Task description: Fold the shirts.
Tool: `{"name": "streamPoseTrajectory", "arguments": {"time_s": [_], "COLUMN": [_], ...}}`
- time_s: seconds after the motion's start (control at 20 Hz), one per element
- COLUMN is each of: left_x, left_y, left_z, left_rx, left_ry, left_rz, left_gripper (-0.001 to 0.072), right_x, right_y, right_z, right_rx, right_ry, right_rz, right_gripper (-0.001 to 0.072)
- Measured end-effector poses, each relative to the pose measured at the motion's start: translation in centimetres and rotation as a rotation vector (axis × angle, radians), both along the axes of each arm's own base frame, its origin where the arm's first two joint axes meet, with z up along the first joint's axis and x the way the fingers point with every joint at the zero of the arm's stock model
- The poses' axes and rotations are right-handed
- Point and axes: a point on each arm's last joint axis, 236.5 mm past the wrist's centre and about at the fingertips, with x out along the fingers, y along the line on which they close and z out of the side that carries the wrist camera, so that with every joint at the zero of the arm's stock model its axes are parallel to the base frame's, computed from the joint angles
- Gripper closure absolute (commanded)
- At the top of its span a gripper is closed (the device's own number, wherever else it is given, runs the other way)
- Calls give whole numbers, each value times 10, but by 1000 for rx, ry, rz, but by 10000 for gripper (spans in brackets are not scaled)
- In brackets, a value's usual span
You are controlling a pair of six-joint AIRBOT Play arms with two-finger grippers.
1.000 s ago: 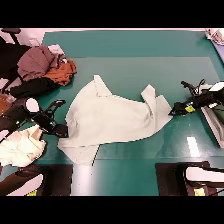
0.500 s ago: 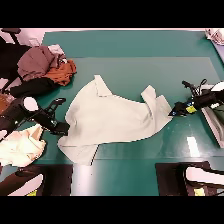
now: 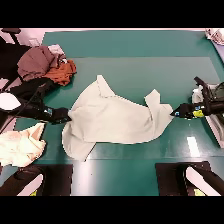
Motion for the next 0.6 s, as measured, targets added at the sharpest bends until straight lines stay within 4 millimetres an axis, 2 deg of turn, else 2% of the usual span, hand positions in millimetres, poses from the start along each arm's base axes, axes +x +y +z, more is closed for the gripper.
{"name": "streamPoseTrajectory", "arguments": {"time_s": [0.2,0.3,0.6], "left_x": [25,38,63], "left_y": [-1,8,30], "left_z": [38,53,82], "left_rx": [-33,-10,32], "left_ry": [-100,-149,-237], "left_rz": [80,125,253], "left_gripper": [679,679,678], "right_x": [1,7,34], "right_y": [5,3,-8], "right_z": [31,51,117], "right_rx": [5,-6,-40], "right_ry": [-96,-152,-286], "right_rz": [-66,-99,-160], "right_gripper": [690,690,690]}}
